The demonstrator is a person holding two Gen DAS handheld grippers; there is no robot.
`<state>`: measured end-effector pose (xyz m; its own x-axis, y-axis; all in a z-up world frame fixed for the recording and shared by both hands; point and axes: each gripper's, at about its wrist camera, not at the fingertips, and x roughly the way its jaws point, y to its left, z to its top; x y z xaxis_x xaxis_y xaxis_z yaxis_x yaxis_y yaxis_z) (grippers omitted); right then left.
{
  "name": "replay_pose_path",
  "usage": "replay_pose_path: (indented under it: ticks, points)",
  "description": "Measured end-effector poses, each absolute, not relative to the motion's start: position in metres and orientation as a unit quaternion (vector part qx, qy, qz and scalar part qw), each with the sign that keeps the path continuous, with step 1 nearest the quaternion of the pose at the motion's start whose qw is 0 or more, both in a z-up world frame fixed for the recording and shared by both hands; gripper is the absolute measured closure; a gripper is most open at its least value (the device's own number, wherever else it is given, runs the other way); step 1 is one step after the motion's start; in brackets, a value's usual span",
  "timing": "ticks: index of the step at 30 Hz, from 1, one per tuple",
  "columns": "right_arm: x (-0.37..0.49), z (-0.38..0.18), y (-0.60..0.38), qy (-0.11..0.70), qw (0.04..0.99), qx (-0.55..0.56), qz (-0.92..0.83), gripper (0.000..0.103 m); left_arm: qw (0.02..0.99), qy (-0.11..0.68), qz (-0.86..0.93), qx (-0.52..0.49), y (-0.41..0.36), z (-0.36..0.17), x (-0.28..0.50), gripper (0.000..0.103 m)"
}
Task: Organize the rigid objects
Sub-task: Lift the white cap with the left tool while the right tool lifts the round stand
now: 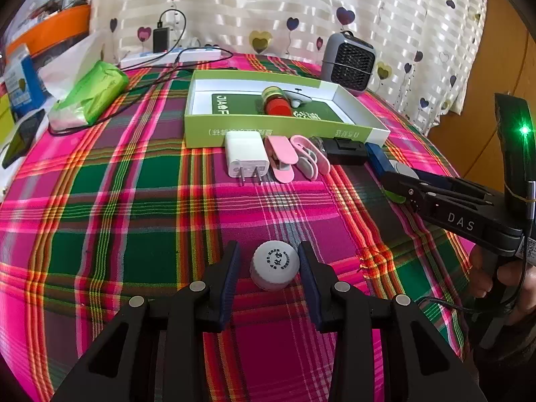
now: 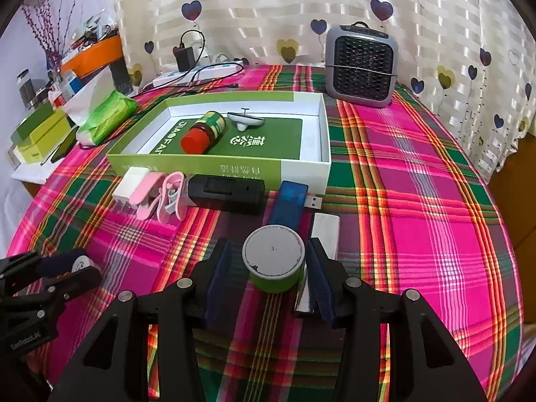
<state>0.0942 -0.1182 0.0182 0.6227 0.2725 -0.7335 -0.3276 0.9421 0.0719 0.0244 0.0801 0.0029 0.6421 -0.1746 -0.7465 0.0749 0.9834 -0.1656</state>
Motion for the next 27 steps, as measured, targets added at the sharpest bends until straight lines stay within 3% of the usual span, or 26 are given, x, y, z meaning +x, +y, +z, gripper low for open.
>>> replay_pose_path:
  ticks: [3,7,9,27]
  points:
    - [0.0934,0.019,-0.119,0.399,0.901,-0.033,0.166,0.067,0.905,0.416,-0.068,-0.057,0.0803,0.0027,0.0239,0.069]
    - [0.0929,0.0194,-0.119,0.398,0.902,-0.033,0.166,0.068,0.906,0.415,-0.066,-0.05,0.0796,0.0027,0.0237,0.071]
    - [0.0922,0.0199,-0.119,0.398,0.902,-0.034,0.166,0.068,0.907,0.415,-0.061,-0.048,0.0806,0.0026,0.0235,0.076]
    - [0.0914,0.0198,-0.1179,0.396,0.903,-0.038,0.166,0.068,0.907,0.413,-0.062,-0.054,0.0821,0.0018,0.0218,0.076]
